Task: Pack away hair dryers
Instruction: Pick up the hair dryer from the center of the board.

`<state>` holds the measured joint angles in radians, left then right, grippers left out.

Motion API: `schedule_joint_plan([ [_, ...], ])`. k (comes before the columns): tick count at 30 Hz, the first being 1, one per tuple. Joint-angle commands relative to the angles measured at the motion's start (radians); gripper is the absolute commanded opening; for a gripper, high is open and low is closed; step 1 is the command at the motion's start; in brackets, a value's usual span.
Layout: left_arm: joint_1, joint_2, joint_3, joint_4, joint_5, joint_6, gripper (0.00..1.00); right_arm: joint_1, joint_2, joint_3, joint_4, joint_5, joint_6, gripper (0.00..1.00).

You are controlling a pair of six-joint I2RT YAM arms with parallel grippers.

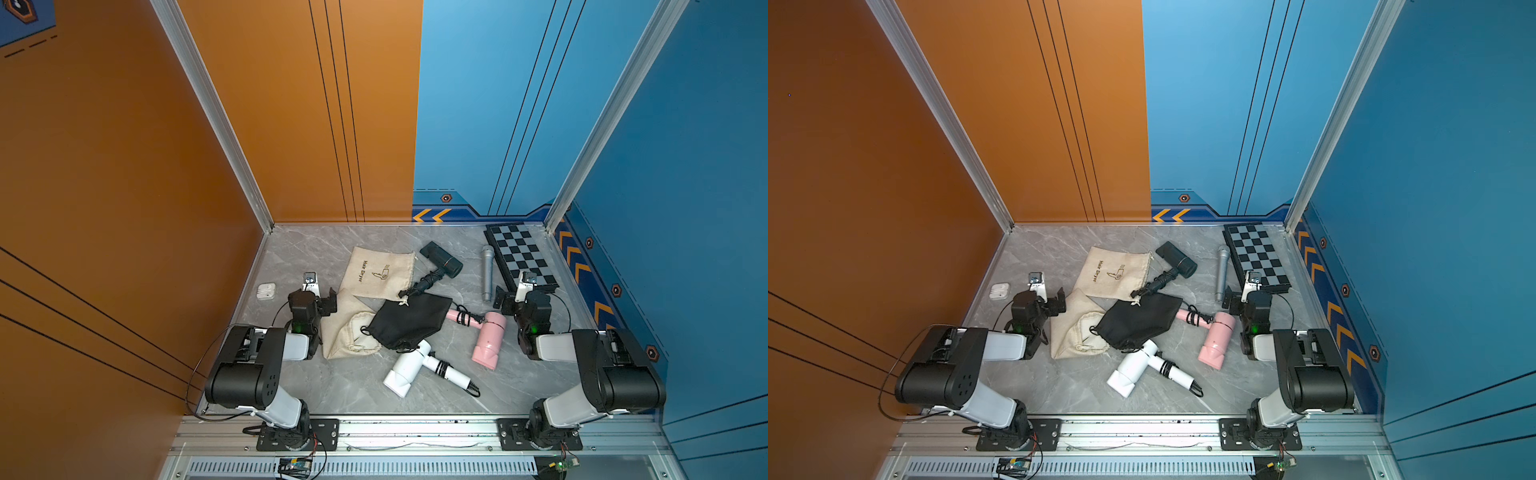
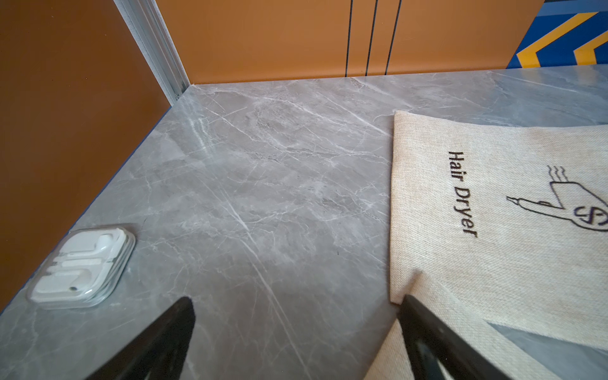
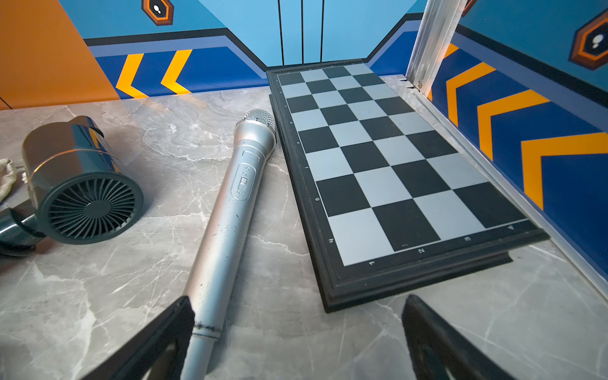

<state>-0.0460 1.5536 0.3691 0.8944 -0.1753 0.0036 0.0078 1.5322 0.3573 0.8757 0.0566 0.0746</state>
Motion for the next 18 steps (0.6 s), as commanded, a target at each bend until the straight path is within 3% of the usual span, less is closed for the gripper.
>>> schedule_joint_plan([
  [1,0.009,0.013,0.022,0.01,-0.005,-0.001,0.98,0.004,0.014,0.02,0.02,0.025,-0.013,1.0],
  [4,0.007,0.013,0.022,0.009,-0.006,-0.001,0.98,0.004,0.014,0.021,0.022,0.026,-0.013,1.0],
  [7,-0.001,-0.002,0.019,0.006,-0.023,0.008,0.98,0.05,-0.06,0.016,-0.029,0.155,-0.028,1.0],
  [9,-0.026,-0.058,0.053,-0.096,-0.068,0.025,0.98,0.086,-0.176,0.052,-0.21,0.263,-0.009,1.0],
  [12,-0.044,-0.168,0.108,-0.278,-0.129,0.019,0.98,0.083,-0.318,0.144,-0.511,0.329,0.115,1.0],
  [16,-0.047,-0.269,0.263,-0.601,-0.17,-0.106,0.98,0.106,-0.461,0.239,-0.787,0.487,0.215,1.0],
  [18,-0.075,-0.283,0.344,-0.755,-0.211,-0.126,0.98,0.108,-0.54,0.288,-0.909,0.498,0.264,0.98],
])
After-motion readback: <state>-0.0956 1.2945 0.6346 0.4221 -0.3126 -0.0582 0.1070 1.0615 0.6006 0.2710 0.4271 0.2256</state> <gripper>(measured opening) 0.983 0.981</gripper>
